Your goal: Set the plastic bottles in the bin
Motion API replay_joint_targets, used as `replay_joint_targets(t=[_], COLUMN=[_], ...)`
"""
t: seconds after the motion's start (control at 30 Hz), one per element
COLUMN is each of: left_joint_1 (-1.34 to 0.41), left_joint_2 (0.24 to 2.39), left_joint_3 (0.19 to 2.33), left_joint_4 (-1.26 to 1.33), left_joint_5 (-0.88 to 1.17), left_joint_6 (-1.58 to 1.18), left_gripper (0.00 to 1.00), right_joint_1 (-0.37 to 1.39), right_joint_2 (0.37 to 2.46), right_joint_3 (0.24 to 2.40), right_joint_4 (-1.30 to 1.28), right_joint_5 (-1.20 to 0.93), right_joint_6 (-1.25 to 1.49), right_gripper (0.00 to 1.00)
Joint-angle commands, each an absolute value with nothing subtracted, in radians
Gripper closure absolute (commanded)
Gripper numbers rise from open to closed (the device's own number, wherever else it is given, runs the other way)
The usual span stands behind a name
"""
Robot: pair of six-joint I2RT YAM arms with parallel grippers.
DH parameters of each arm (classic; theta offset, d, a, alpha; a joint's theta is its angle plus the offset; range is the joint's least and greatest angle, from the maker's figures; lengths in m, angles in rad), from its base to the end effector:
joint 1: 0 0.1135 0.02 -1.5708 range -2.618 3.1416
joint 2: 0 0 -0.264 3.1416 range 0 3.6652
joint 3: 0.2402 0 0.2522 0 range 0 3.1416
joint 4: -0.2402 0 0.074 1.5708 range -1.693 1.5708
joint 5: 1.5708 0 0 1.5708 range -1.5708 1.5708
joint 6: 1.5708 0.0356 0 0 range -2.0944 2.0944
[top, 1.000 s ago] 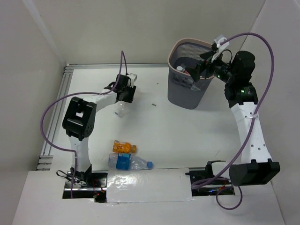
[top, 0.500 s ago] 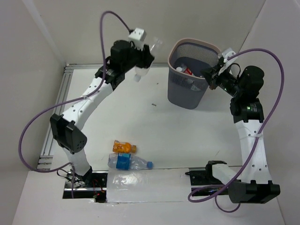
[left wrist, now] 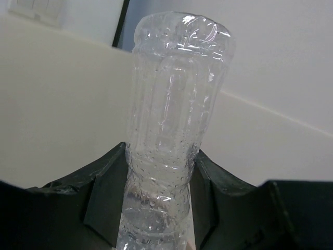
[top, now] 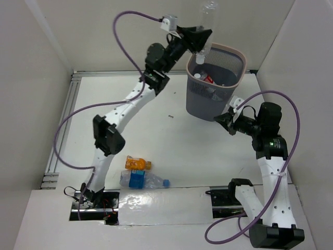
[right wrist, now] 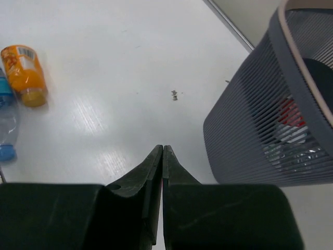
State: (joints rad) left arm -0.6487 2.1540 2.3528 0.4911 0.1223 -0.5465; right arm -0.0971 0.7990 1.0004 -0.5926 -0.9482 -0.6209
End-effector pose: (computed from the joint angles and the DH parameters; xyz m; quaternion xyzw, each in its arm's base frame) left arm 0.3783 -0.2922 0.5106 0.0769 0.4222 -0.5296 0.7317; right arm 0.1536 0.0141 0.3744 -0.4367 0.6484 0.1814 0.5966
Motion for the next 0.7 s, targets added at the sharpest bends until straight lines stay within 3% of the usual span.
replay_joint_targets(t=[0.0, 0.1, 0.13, 0.2, 0.27, 0.3, 0.33, 0.43, 0.57, 0.67], left_joint_1=[-0.699, -0.699, -0.699, -0.699, -0.699, -0.699, -0.699, -0.699, -0.699, -0.69], left_joint_2=[2.264, 2.329, 2.329, 2.329, 2.342, 2.353, 2.364, 2.373, 2.314, 2.223], left_joint_3=[2.524, 2.548, 2.527, 2.5, 2.5, 2.5, 2.5, 2.525, 2.525, 2.435], left_joint_4=[0.672, 0.652, 0.652, 0.617, 0.554, 0.554, 0.537, 0.511, 0.511, 0.483], left_joint_5=[-0.042, -0.101, -0.11, -0.121, -0.121, -0.109, -0.097, -0.075, -0.035, 0.044], left_joint_6=[-0.585, -0.575, -0.559, -0.533, -0.523, -0.514, -0.514, -0.514, -0.503, -0.479], left_gripper=[0.91, 0.7, 0.68, 0.59, 0.29, 0.0, 0.0, 0.0, 0.0, 0.0], right_joint_1=[-0.113, -0.123, -0.123, -0.133, -0.133, -0.133, -0.143, -0.143, -0.143, -0.143], right_joint_2=[0.747, 0.712, 0.686, 0.676, 0.666, 0.666, 0.675, 0.709, 0.762, 0.822], right_joint_3=[0.956, 0.919, 0.898, 0.887, 0.874, 0.874, 0.874, 0.874, 0.874, 0.885], right_joint_4=[-0.678, -0.69, -0.69, -0.676, -0.664, -0.664, -0.664, -0.684, -0.693, -0.703], right_joint_5=[-1.009, -1.028, -1.028, -1.04, -1.051, -1.051, -1.051, -1.075, -1.141, -1.199], right_joint_6=[-0.727, -0.736, -0.736, -0.724, -0.724, -0.724, -0.724, -0.745, -0.811, -0.844], right_gripper=[0.91, 0.79, 0.76, 0.56, 0.45, 0.28, 0.19, 0.07, 0.06, 0.13])
